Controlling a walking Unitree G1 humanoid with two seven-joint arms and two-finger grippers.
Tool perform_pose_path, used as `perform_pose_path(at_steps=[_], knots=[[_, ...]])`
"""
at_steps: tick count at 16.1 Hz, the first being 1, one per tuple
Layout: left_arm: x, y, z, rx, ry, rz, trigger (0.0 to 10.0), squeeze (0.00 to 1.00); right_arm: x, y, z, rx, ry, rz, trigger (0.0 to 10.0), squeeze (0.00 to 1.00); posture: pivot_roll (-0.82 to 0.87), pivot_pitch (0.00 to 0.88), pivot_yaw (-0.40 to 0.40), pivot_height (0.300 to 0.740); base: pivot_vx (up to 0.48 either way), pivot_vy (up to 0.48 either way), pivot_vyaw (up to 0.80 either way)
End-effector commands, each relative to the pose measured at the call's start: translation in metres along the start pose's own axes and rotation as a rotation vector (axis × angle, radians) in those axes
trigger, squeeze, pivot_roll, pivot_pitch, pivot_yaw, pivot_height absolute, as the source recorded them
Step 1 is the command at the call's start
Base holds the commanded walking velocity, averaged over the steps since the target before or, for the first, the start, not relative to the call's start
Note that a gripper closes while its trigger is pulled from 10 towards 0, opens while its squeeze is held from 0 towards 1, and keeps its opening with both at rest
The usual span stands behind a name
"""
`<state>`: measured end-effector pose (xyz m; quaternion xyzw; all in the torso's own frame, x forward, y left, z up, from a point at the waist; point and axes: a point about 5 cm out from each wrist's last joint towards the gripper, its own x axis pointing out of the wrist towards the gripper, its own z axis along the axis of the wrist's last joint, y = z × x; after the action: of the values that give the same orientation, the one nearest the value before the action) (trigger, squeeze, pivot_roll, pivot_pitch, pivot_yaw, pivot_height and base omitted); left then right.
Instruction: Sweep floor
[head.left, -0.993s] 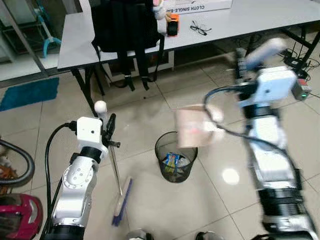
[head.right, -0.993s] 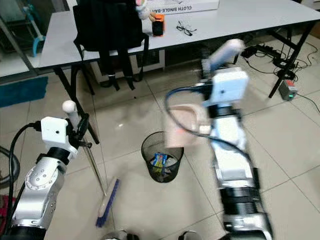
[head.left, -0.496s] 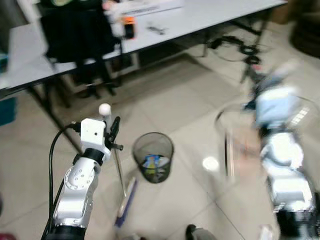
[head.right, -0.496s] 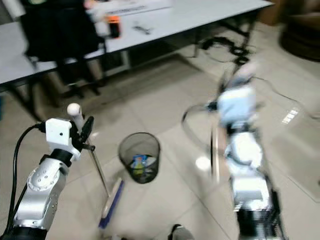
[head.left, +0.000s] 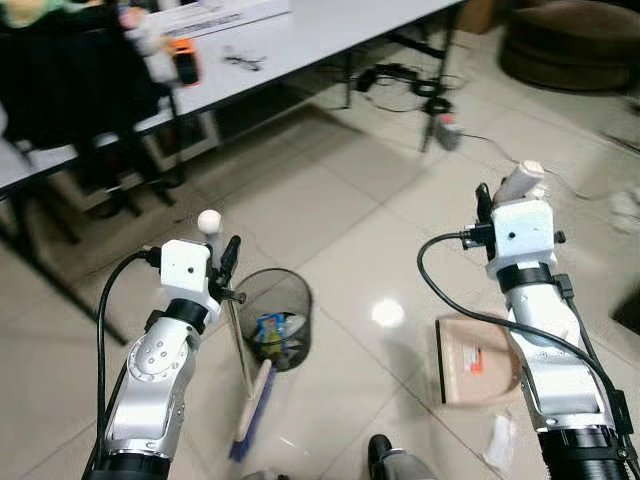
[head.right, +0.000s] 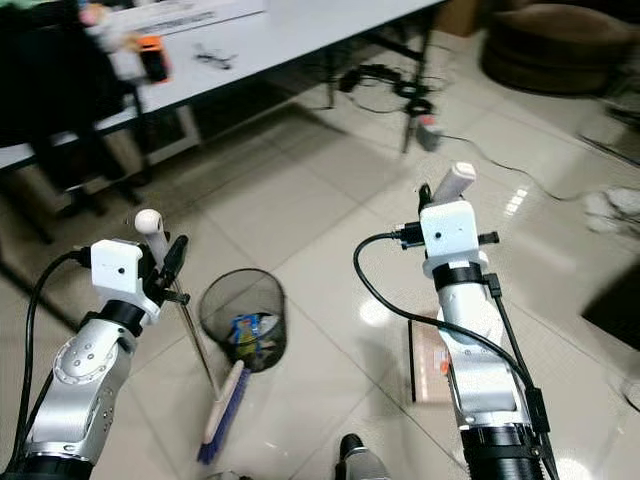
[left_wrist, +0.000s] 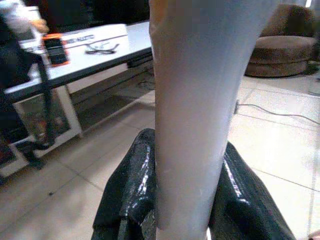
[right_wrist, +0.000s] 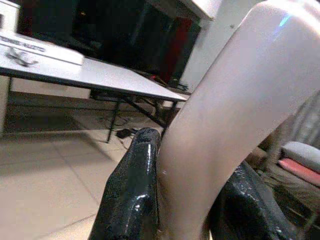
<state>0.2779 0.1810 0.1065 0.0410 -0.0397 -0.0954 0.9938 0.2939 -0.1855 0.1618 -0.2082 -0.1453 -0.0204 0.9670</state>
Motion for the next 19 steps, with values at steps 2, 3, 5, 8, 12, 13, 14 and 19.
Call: perform_pose_path(at_steps=[2, 3, 5, 8, 12, 13, 14, 19], knots=[[0.0, 0.001, 0.002, 0.008, -0.01, -0.002, 10.0, 0.0, 0.003, -0.003, 0.01, -0.023, -0.049, -0.002, 10.0, 0.0, 0.0, 0.038, 0.093, 0.74, 0.0, 0.0, -0.8], [0.0, 0.001, 0.002, 0.008, -0.01, -0.002, 10.0, 0.0, 0.003, -0.003, 0.01, -0.023, -0.049, -0.002, 10.0, 0.0, 0.0, 0.038, 0.093, 0.74, 0.0, 0.0, -0.8], [0.0, 0.001, 0.002, 0.008, -0.01, -0.002, 10.0, 0.0, 0.003, -0.003, 0.01, -0.023, -0.049, -0.002, 10.0, 0.0, 0.0, 0.038, 0.093, 0.74, 0.0, 0.0, -0.8], [0.0, 0.001, 0.002, 0.008, -0.01, -0.002, 10.0, 0.0, 0.003, -0.003, 0.01, -0.023, -0.049, -0.002, 10.0, 0.0, 0.0, 0.038, 0.093, 0.74, 0.0, 0.0, -0.8], [0.006, -0.006, 0.012, -0.008, -0.024, -0.031, 10.0, 0.0, -0.01, 0.013, -0.006, 0.217, 0.1, -0.061, 10.0, 0.0, -0.01, 0.059, 0.076, 0.74, 0.0, 0.0, -0.8], [0.006, -0.006, 0.012, -0.008, -0.024, -0.028, 10.0, 0.0, -0.01, 0.013, -0.005, 0.217, 0.1, -0.06, 10.0, 0.0, -0.01, 0.059, 0.076, 0.74, 0.0, 0.0, -0.8], [0.007, -0.005, 0.013, -0.004, -0.028, -0.021, 10.0, 0.0, -0.009, 0.013, -0.005, 0.219, 0.101, -0.06, 10.0, 0.0, -0.01, 0.061, 0.076, 0.74, 0.0, 0.0, -0.8], [0.011, -0.005, 0.017, 0.03, -0.05, -0.023, 10.0, 0.0, -0.009, 0.014, -0.005, 0.243, 0.115, -0.061, 10.0, 0.0, -0.01, 0.058, 0.075, 0.74, 0.0, 0.0, -0.8]])
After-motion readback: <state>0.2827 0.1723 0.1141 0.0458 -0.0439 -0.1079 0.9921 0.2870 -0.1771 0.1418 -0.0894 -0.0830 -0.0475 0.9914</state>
